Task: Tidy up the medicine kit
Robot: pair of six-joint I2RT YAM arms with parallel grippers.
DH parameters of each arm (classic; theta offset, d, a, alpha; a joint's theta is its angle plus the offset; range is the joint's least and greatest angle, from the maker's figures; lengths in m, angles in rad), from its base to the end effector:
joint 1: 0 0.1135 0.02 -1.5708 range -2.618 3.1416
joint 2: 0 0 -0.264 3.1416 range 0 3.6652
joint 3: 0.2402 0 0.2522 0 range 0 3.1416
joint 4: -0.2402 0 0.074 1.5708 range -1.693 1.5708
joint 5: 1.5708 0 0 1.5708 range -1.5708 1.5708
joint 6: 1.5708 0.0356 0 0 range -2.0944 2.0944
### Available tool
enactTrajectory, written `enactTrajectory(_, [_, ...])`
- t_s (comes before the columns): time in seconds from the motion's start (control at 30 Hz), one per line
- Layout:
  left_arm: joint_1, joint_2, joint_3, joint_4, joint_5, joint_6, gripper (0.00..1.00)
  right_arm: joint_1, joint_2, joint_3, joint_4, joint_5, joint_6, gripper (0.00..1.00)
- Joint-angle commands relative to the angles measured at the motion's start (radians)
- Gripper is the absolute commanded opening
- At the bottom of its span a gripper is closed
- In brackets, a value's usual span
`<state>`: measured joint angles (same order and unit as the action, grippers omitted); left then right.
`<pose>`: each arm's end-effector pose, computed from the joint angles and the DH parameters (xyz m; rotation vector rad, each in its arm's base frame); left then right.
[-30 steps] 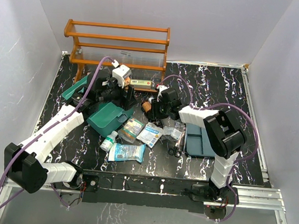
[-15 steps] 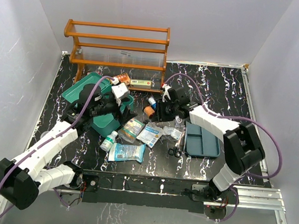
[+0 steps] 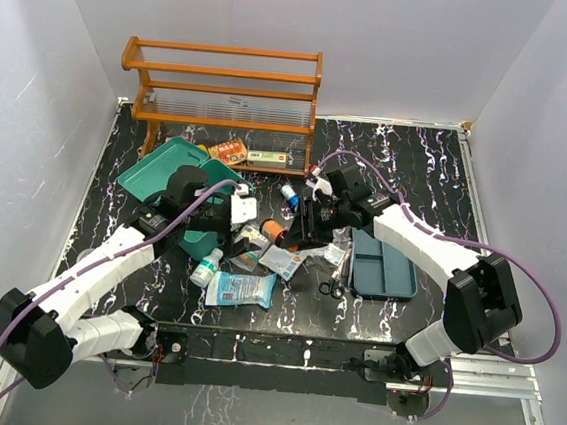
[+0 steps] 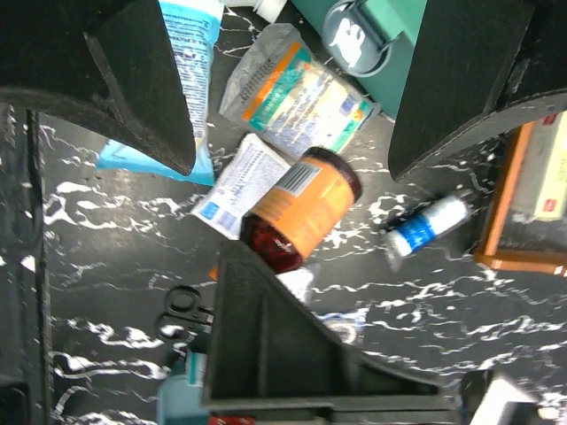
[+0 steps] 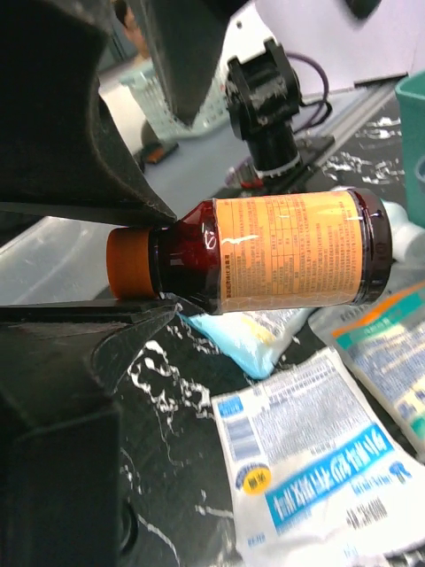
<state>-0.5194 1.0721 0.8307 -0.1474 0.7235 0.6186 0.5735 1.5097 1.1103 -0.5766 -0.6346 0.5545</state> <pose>0.1959 -0.1391 0.3069 1.3925 1.3054 -0.6377 0.2493 0.1862 0.2520 -0.3000 2.7210 1.2022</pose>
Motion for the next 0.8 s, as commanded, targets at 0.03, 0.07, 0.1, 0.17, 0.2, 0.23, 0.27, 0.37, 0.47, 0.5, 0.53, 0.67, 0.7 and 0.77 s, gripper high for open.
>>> enactTrajectory(0.03, [-0.056,0.037,0.049,-0.101,0.091,0.153,0.87,-0.002,-0.054,0.061,0.022,-0.147,0.082,0.02])
enactTrajectory(0.07, [-0.066,0.043,0.047,-0.098,0.089,0.159,0.87,-0.002,-0.053,0.063,0.022,-0.158,0.088,0.02])
enactTrajectory(0.1, [-0.075,0.050,0.046,-0.093,0.087,0.164,0.86,-0.001,-0.050,0.064,0.023,-0.171,0.096,0.02])
enactTrajectory(0.17, [-0.091,0.065,0.045,-0.085,0.082,0.176,0.85,0.000,-0.048,0.065,0.029,-0.193,0.112,0.02])
enactTrajectory(0.2, [-0.097,0.075,0.047,-0.083,0.079,0.184,0.84,0.001,-0.048,0.063,0.032,-0.200,0.119,0.02])
enactTrajectory(0.23, [-0.103,0.083,0.048,-0.082,0.075,0.193,0.83,0.001,-0.048,0.063,0.033,-0.210,0.127,0.02])
enactTrajectory(0.27, [-0.108,0.093,0.047,-0.079,0.071,0.202,0.82,0.002,-0.048,0.063,0.034,-0.222,0.133,0.02])
enactTrajectory(0.37, [-0.120,0.119,0.053,-0.069,0.056,0.230,0.80,0.004,-0.048,0.054,0.033,-0.258,0.154,0.02])
enactTrajectory(0.47, [-0.129,0.141,0.065,-0.077,0.040,0.259,0.77,0.005,-0.048,0.035,0.034,-0.293,0.171,0.02])
enactTrajectory(0.5, [-0.132,0.146,0.064,-0.078,0.030,0.268,0.76,0.005,-0.047,0.027,0.034,-0.302,0.176,0.02])
enactTrajectory(0.53, [-0.135,0.154,0.063,-0.079,0.021,0.279,0.75,0.006,-0.046,0.023,0.032,-0.313,0.179,0.02])
enactTrajectory(0.67, [-0.142,0.164,0.054,-0.078,-0.005,0.299,0.70,0.006,-0.041,0.017,0.028,-0.326,0.186,0.02])
enactTrajectory(0.7, [-0.142,0.164,0.052,-0.074,-0.007,0.299,0.69,0.005,-0.040,0.018,0.025,-0.324,0.187,0.02])
enactTrajectory(0.77, [-0.142,0.163,0.050,-0.067,-0.007,0.294,0.65,0.006,-0.037,0.020,0.021,-0.320,0.191,0.02])
